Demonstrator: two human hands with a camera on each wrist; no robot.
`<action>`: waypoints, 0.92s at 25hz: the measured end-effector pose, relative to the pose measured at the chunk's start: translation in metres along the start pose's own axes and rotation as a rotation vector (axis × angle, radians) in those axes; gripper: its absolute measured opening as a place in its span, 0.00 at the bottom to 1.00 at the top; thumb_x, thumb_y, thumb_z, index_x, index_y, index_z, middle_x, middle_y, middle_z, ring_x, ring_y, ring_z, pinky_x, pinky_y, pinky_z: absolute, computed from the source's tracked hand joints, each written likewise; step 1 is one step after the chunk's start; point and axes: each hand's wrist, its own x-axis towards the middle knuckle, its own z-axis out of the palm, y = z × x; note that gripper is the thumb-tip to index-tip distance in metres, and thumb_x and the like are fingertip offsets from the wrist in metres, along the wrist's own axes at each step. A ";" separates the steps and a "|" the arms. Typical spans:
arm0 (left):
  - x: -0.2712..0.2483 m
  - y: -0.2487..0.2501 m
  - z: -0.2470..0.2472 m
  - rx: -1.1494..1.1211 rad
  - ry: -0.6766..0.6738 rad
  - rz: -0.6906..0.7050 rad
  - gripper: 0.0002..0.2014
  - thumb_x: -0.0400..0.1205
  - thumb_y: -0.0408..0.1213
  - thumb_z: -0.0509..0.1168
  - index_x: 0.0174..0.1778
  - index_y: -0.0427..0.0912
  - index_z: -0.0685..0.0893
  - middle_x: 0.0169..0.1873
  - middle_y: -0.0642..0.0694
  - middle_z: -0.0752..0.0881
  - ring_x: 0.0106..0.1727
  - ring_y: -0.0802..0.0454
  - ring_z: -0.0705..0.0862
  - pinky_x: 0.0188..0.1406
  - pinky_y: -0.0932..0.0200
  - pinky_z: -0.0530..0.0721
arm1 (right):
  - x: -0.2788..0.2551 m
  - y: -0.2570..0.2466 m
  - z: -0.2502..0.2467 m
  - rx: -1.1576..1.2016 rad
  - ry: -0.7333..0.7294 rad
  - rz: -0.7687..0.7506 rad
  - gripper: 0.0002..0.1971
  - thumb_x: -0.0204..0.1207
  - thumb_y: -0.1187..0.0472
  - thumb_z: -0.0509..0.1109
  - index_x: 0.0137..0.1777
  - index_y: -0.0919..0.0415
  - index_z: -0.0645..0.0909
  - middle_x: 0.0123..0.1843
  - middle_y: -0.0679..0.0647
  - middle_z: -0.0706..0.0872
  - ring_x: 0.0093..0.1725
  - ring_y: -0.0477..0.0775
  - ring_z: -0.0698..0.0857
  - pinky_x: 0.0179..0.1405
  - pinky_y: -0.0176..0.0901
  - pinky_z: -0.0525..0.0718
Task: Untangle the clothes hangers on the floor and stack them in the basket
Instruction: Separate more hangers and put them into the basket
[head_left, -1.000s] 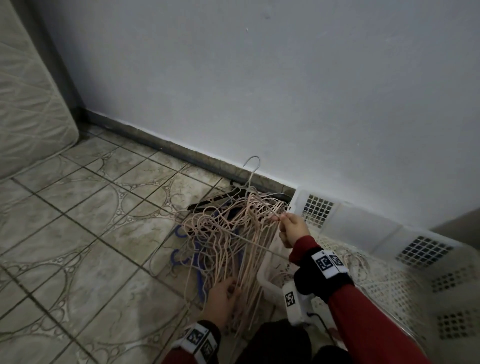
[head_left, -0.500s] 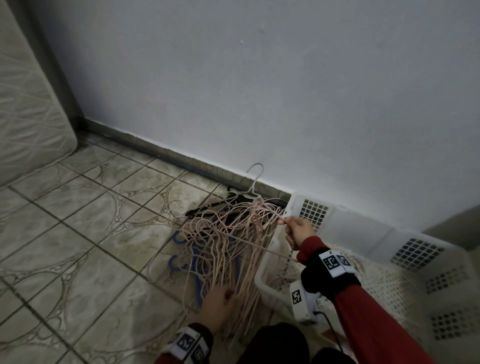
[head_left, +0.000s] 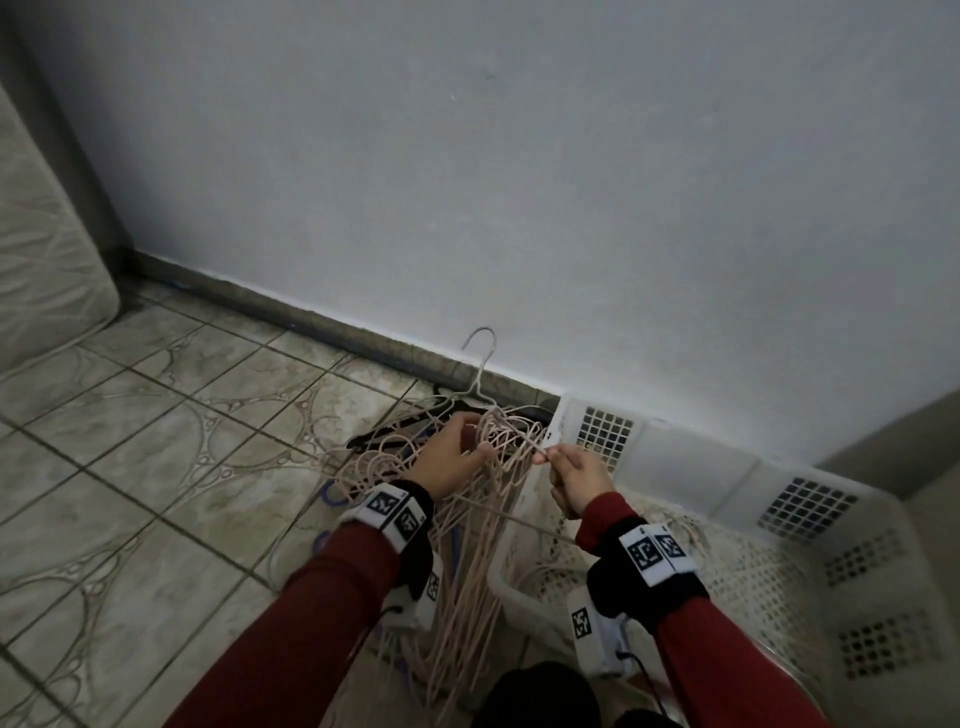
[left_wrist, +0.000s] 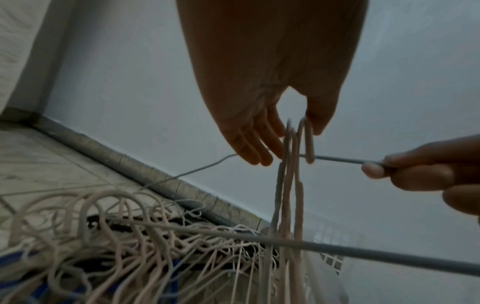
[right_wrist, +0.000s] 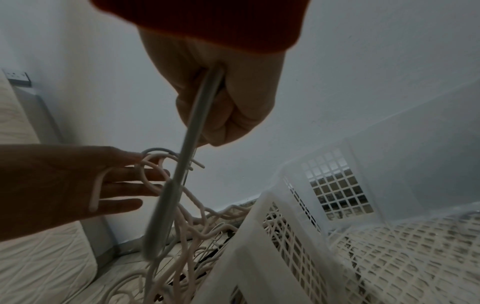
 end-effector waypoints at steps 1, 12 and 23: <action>0.004 -0.004 0.004 -0.060 0.030 -0.021 0.19 0.80 0.38 0.63 0.67 0.39 0.73 0.57 0.44 0.82 0.60 0.48 0.81 0.65 0.53 0.77 | 0.000 0.000 -0.001 -0.021 -0.005 -0.011 0.18 0.84 0.65 0.51 0.35 0.59 0.76 0.09 0.44 0.63 0.06 0.39 0.58 0.07 0.26 0.57; 0.007 -0.036 0.006 -0.146 0.128 -0.080 0.11 0.85 0.42 0.55 0.52 0.41 0.80 0.49 0.33 0.82 0.43 0.43 0.81 0.45 0.49 0.81 | 0.005 0.004 -0.011 -0.205 0.009 -0.130 0.17 0.83 0.65 0.52 0.36 0.57 0.79 0.23 0.50 0.66 0.10 0.41 0.66 0.13 0.26 0.62; -0.048 -0.035 -0.059 0.128 0.487 -0.020 0.10 0.81 0.31 0.60 0.53 0.36 0.84 0.53 0.38 0.85 0.54 0.44 0.83 0.50 0.56 0.77 | -0.035 -0.007 -0.002 -0.556 -0.148 -0.504 0.12 0.82 0.63 0.56 0.50 0.67 0.81 0.26 0.43 0.74 0.27 0.32 0.77 0.26 0.24 0.70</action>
